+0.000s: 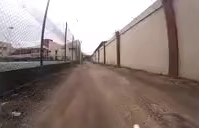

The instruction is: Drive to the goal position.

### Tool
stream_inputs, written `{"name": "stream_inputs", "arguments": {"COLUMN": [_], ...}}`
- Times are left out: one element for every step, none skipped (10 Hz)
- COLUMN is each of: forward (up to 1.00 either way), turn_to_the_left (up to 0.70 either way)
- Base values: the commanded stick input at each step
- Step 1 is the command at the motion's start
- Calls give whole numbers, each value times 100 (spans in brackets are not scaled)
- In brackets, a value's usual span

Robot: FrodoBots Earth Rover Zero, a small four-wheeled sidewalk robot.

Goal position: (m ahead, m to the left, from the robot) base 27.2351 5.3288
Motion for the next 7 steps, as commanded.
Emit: {"name": "stream_inputs", "arguments": {"forward": [70,70,70,70,70,70,70], "turn_to_the_left": [33,22,10,0,0,0,0]}}
